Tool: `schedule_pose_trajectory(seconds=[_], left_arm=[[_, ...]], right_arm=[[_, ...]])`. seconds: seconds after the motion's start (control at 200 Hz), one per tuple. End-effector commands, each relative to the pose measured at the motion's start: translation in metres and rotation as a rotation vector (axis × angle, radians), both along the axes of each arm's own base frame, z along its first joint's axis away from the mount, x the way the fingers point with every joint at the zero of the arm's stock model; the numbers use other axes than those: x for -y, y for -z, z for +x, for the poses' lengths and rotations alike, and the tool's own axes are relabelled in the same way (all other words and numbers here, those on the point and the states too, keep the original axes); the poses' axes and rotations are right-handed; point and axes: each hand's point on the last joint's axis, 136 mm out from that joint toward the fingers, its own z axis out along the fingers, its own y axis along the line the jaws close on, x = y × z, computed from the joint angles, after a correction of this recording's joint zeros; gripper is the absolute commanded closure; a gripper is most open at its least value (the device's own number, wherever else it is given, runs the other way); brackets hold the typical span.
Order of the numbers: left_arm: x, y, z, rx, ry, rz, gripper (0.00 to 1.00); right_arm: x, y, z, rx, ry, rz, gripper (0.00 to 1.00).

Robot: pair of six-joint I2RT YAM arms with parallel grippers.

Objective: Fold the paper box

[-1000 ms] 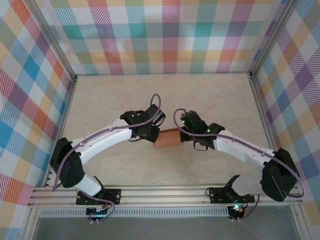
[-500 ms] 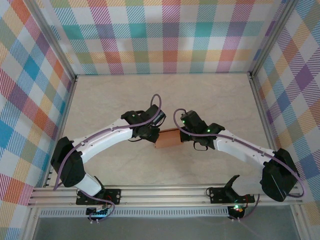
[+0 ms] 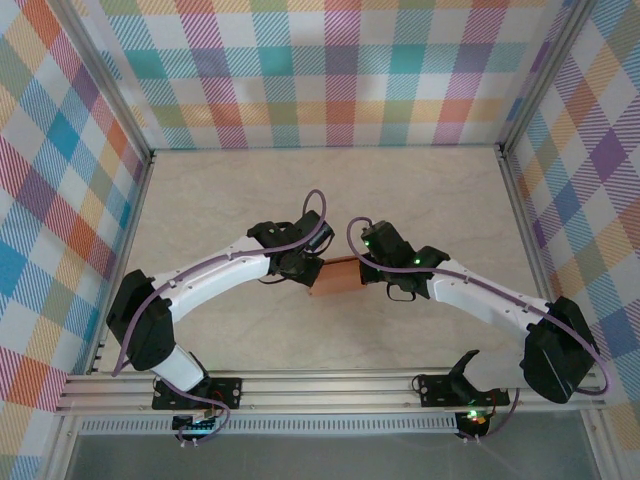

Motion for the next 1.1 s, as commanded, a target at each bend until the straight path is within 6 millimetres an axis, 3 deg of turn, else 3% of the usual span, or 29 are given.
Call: schedule_pose_trajectory(seconds=[0.0, 0.605, 1.095], left_arm=[[-0.001, -0.005, -0.001, -0.016, -0.043, -0.012, 1.0], [0.012, -0.024, 0.015, -0.11, -0.272, -0.259, 1.0], [0.019, -0.023, 0.029, -0.235, -0.441, -0.46, 1.0]], right_arm=[[0.0, 0.005, -0.008, -0.044, -0.001, -0.004, 1.0], [-0.001, 0.007, -0.008, -0.05, -0.006, -0.004, 1.0], [-0.003, 0.006, -0.006, -0.05, -0.014, -0.008, 1.0]])
